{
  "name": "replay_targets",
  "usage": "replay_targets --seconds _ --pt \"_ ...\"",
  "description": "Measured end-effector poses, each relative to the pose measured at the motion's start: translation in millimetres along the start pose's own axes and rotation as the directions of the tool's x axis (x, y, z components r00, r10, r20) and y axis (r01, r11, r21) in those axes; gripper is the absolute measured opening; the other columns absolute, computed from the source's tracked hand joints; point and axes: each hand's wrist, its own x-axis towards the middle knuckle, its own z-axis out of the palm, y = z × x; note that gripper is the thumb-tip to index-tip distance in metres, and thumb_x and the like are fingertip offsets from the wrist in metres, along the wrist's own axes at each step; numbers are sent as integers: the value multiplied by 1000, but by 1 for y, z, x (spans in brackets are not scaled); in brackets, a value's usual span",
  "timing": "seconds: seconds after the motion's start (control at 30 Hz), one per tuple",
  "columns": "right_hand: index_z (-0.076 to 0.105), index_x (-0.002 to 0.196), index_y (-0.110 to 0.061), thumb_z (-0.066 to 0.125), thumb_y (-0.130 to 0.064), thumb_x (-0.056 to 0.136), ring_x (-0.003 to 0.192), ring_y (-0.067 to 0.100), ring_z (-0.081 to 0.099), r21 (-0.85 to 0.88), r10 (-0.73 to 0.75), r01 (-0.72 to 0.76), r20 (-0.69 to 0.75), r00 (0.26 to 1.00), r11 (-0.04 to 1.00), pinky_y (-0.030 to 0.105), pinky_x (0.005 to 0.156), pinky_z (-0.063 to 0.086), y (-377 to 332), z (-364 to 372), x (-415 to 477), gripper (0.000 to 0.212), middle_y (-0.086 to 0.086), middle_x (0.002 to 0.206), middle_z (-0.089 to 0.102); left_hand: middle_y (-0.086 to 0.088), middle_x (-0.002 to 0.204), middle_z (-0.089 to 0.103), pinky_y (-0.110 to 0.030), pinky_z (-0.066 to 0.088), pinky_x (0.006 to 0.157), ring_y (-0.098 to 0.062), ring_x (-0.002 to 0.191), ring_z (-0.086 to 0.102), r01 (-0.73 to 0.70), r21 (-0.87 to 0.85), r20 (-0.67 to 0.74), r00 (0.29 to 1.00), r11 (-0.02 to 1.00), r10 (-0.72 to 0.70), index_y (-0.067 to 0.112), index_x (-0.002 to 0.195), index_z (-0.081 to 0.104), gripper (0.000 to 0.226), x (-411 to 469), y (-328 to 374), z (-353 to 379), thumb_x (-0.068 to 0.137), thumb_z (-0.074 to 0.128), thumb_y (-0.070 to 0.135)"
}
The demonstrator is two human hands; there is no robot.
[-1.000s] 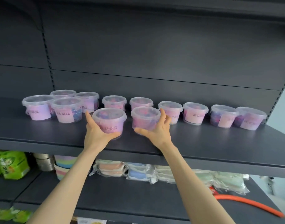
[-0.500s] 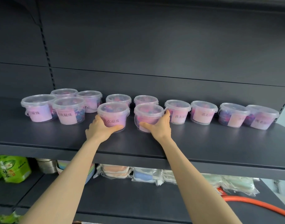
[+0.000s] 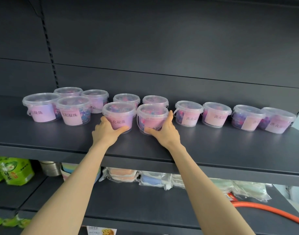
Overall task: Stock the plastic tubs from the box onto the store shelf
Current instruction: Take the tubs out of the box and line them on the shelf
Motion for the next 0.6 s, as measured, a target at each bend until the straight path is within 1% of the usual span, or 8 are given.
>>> replay_targets --seconds 0.13,0.23,0.33,0.43,0.5,0.53,0.57,0.6 --pt "-3 144 -27 75 -59 62 115 38 53 -65 4 -9 -73 997 998 44 89 43 -12 0 -5 118 12 136 45 -17 133 49 -46 37 97 -38 124 42 8 0 22 1000 1000 -8 2 132 28 89 -2 1 -3 73 69 56" --pt "7 141 -18 71 -64 66 110 39 53 -209 13 -42 -138 990 977 47 86 43 -22 8 -9 109 16 125 47 -17 132 50 -46 40 96 -38 122 43 17 -27 30 999 999 -16 1 129 30 87 -4 1 -5 73 70 53" --pt "2 145 -14 64 -65 74 111 38 52 -282 20 -71 -181 983 957 47 88 42 -26 14 -12 107 17 127 44 -19 132 50 -44 40 93 -38 123 43 21 -15 40 999 1000 -20 -3 128 32 84 -6 3 -8 75 70 51" --pt "-13 148 -19 62 -62 78 118 38 46 -241 39 -62 -101 994 968 48 93 41 -24 12 -19 111 16 131 42 -20 131 50 -42 42 88 -38 121 44 13 24 62 998 1000 -14 -5 126 34 75 -10 3 -12 81 67 45" --pt "-21 147 -22 64 -50 81 119 36 44 -218 24 -31 -32 999 975 47 95 43 -22 6 -30 111 16 130 45 -20 129 50 -42 42 87 -37 119 46 -16 105 75 997 994 8 -4 123 39 64 -19 1 -14 84 63 40" --pt "-19 147 -23 64 -43 83 118 36 46 -214 13 -15 -8 1000 977 46 93 44 -21 3 -38 107 15 128 46 -19 129 51 -42 43 87 -37 119 46 -38 156 81 996 987 25 -3 123 41 60 -26 0 -15 86 61 40" --pt "-12 149 -22 63 -38 85 116 35 48 -214 3 -2 8 1000 977 43 89 44 -21 0 -46 99 15 127 47 -18 128 52 -42 43 88 -36 118 46 -64 198 86 995 978 48 -1 124 44 56 -35 -2 -17 87 59 40" --pt "2 150 -20 61 -34 87 114 35 50 -219 -10 14 17 1000 976 39 84 43 -21 -4 -55 87 13 128 47 -16 126 55 -42 43 88 -35 118 46 -98 226 88 993 969 80 2 123 48 51 -45 -3 -19 89 56 39"
